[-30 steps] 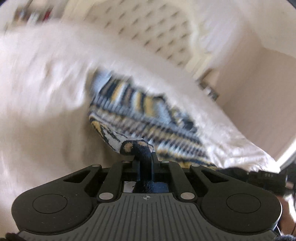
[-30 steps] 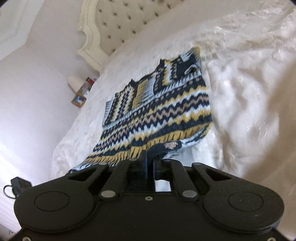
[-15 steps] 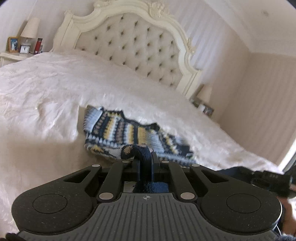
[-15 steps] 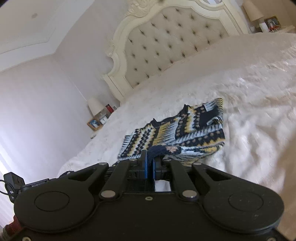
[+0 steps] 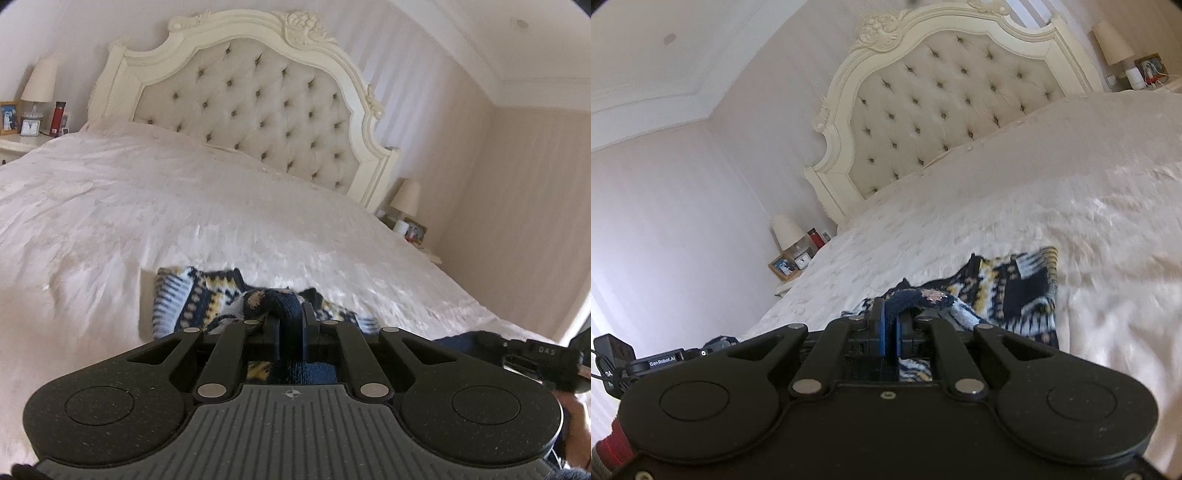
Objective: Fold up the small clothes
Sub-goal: 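Fold the held hem toward the collar and open both grippers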
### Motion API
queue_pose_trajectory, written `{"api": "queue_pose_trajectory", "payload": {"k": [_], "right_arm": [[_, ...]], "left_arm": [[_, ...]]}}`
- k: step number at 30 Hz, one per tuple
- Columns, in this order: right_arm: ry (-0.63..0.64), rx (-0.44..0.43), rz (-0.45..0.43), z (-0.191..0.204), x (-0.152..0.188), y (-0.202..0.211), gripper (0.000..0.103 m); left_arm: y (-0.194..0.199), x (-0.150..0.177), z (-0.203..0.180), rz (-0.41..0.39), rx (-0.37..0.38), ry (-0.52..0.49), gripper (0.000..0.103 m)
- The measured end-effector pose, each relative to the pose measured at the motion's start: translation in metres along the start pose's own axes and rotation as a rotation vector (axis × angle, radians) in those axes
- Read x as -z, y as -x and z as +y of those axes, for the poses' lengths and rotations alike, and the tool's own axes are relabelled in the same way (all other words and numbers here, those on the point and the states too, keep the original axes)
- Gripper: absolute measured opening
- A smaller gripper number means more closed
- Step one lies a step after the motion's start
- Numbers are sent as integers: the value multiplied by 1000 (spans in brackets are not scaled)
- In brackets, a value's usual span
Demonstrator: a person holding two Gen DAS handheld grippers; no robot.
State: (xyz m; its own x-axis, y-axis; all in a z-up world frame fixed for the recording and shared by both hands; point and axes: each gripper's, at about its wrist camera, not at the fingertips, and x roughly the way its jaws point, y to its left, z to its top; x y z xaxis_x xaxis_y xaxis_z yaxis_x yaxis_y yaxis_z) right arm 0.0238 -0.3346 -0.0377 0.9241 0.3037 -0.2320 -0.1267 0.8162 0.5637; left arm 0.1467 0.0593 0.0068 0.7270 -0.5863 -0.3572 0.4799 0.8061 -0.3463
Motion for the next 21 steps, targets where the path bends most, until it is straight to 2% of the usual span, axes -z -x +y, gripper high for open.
{"api": "queue_pose_trajectory", "payload": {"k": [10, 21], "right_arm": [[5, 54, 16, -32, -35, -74, 12], [-15, 187, 106, -80, -51, -163, 12]], "left_arm": [[-92, -37, 27, 63, -31, 31, 9], [-199, -46, 53, 199, -113, 33, 9]]}}
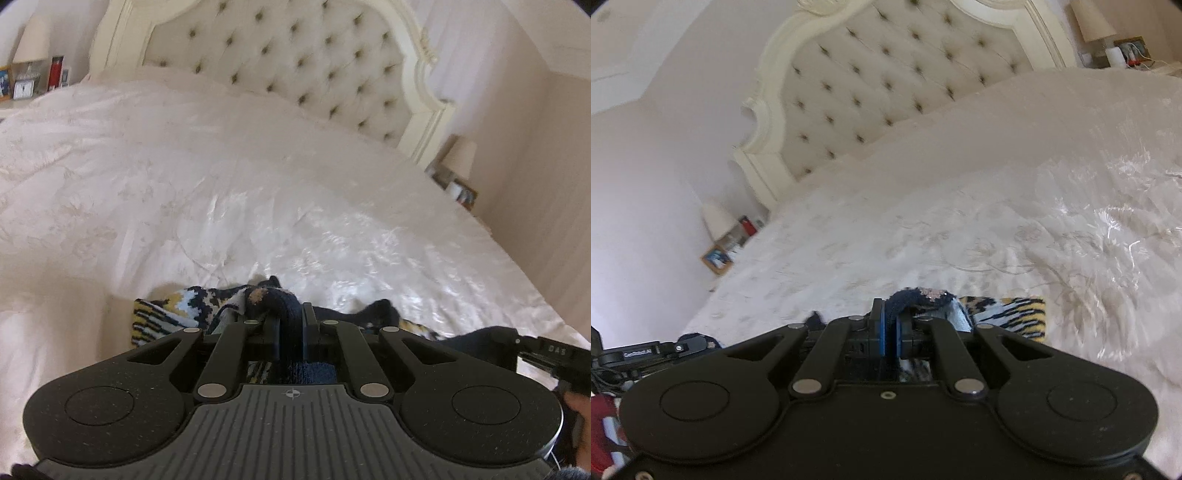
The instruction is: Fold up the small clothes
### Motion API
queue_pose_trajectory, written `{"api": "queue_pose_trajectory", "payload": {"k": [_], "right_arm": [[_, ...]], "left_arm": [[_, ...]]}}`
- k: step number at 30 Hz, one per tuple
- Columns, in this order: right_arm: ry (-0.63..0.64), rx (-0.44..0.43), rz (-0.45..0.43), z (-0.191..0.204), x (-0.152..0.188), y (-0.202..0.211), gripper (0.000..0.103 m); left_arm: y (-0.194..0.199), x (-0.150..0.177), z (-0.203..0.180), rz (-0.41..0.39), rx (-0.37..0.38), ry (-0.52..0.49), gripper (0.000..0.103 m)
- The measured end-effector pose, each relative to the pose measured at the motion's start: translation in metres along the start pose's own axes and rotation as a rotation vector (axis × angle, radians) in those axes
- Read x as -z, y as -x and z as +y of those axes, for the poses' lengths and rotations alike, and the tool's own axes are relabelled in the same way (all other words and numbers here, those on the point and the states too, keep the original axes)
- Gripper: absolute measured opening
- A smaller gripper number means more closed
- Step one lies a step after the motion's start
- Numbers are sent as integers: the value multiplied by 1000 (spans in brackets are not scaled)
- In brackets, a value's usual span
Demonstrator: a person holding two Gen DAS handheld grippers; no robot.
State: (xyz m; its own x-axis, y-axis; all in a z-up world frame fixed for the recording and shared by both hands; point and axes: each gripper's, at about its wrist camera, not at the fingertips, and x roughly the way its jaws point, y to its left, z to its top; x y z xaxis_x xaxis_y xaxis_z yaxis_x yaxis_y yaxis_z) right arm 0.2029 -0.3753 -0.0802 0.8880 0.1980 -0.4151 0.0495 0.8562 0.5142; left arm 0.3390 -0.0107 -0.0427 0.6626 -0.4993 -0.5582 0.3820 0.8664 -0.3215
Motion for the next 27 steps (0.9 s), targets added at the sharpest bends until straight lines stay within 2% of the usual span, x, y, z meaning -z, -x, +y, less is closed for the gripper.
{"api": "queue_pose_trajectory", "payload": {"k": [5, 8, 13, 16, 17, 18, 20, 21, 24, 27], "right_arm": [[-25, 38, 51, -11, -3, -32, 12], [-30, 56, 79, -14, -2, -48, 12], [-55, 88, 109, -21, 1, -65, 16], [-85, 81, 113, -27, 1, -68, 19], [-88, 82, 113, -28, 1, -68, 25], [-88, 85, 108, -29, 1, -68, 38], [-101, 94, 94, -30, -1, -69, 55], [-111, 104, 78, -31, -2, -67, 60], [-121, 108, 52, -31, -11, -65, 60], [-97, 95, 41, -29, -16, -56, 60]], "left_arm": [[-33, -6, 13, 54, -33, 27, 10], [-50, -6, 23, 96, -45, 63, 13], [-57, -10, 43, 110, 4, 178, 18], [-57, -15, 46, 113, 13, 186, 22], [-58, -17, 46, 109, 7, 181, 25], [-58, -18, 45, 106, -4, 179, 31], [-61, -23, 45, 97, -27, 184, 40], [-60, -25, 46, 88, -37, 188, 41], [-54, -31, 48, 73, -65, 179, 43], [-45, -33, 45, 81, -86, 119, 52]]}}
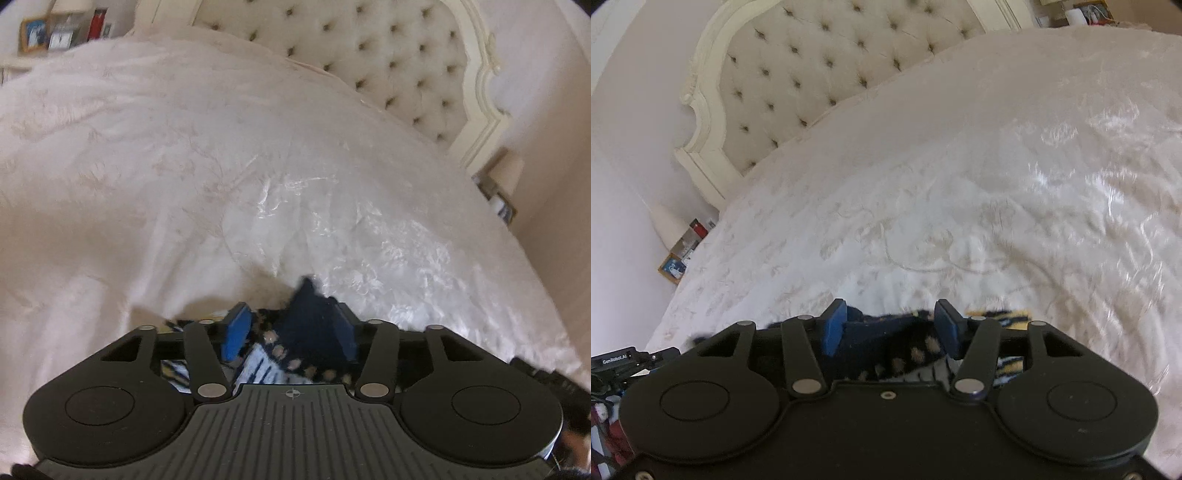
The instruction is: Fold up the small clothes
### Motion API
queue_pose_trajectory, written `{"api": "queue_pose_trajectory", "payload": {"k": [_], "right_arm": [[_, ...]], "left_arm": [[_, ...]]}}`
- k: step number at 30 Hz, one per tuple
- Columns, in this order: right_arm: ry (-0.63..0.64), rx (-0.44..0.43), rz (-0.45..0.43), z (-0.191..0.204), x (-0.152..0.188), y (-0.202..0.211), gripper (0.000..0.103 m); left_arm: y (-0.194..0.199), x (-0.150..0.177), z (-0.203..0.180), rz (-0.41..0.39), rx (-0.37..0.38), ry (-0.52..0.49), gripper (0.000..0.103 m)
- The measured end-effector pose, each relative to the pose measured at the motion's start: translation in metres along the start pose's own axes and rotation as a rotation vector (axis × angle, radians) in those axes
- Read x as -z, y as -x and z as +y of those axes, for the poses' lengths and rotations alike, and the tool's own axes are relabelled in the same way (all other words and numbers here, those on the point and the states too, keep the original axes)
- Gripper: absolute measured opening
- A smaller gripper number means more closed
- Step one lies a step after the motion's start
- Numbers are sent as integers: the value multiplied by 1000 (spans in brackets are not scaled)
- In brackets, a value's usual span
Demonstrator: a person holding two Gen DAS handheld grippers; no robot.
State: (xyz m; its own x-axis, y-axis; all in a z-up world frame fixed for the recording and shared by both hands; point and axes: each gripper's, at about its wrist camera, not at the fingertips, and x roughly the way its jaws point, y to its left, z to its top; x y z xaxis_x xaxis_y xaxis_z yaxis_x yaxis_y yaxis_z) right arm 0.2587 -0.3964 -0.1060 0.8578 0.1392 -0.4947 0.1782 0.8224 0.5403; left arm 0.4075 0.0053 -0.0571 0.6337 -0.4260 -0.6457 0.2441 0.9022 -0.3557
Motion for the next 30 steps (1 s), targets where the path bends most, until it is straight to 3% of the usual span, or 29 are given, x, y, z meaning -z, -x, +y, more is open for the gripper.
{"api": "queue_pose_trajectory", "payload": {"k": [4, 11, 14, 18, 23, 30], "right_arm": [[74, 1, 3, 8, 2, 13, 62], [237, 31, 106, 21, 33, 13, 62], [306, 109, 158, 18, 49, 10, 61], [413, 244, 161, 12, 61, 8, 59], [218, 201, 153, -11, 52, 20, 62], [97, 97, 140, -24, 66, 58, 65]], "left_arm": [[9, 15, -8, 49, -20, -117, 54], [2, 70, -6, 173, -86, -287, 55], [4, 87, 4, 183, -143, -348, 57], [10, 91, 18, 181, -153, -316, 57], [21, 95, 15, 176, -123, -322, 59], [41, 120, 25, 237, -41, -268, 60]]}}
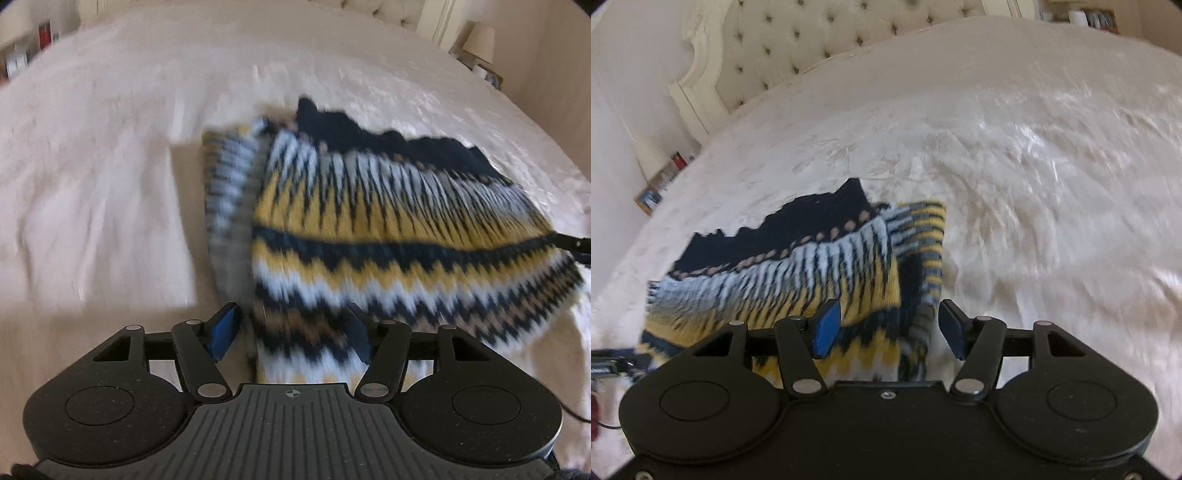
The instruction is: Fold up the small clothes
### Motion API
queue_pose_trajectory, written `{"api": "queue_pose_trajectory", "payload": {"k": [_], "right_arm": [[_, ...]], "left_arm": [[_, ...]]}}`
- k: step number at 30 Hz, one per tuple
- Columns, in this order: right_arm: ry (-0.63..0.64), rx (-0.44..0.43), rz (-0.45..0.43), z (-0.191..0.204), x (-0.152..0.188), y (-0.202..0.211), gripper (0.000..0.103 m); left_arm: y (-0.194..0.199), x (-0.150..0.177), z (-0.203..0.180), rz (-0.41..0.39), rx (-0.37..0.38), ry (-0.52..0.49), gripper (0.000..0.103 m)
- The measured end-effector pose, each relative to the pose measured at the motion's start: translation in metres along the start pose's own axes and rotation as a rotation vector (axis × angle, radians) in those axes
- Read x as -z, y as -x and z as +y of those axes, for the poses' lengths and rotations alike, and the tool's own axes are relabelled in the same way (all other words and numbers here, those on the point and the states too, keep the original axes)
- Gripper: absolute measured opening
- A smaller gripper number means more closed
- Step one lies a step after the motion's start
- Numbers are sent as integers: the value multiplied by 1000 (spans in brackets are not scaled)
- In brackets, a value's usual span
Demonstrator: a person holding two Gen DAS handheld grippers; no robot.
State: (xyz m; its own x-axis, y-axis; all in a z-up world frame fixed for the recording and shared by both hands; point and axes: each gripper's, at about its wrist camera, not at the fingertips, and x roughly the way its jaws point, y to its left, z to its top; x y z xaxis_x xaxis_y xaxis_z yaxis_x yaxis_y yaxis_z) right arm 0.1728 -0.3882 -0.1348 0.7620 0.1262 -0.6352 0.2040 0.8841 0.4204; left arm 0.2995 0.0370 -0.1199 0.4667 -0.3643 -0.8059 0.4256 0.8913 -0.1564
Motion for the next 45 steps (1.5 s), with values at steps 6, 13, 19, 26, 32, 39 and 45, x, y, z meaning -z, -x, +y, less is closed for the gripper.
{"api": "queue_pose_trajectory", "payload": {"k": [6, 13, 19, 26, 32, 39, 45], "right_arm": [[-62, -42, 4, -9, 24, 21, 71], [-98, -80, 0, -14, 45, 28, 74], [-143, -90, -4, -13, 47, 27, 76], [-187, -101, 2, -8, 48, 24, 77], [-189, -100, 11, 0, 46, 20, 57], [-156, -38, 55, 11, 42, 26, 22], [-245, -46, 82, -5, 55, 14, 28]], "left_arm": [[5, 20, -2, -56, 11, 37, 59], [3, 18, 3, -75, 23, 139, 37], [7, 18, 11, -81, 53, 236, 15], [21, 12, 19, -91, 67, 255, 13], [25, 10, 32, -85, 55, 297, 7], [22, 13, 35, -54, 29, 297, 7], [17, 31, 50, -81, 42, 410, 27]]}}
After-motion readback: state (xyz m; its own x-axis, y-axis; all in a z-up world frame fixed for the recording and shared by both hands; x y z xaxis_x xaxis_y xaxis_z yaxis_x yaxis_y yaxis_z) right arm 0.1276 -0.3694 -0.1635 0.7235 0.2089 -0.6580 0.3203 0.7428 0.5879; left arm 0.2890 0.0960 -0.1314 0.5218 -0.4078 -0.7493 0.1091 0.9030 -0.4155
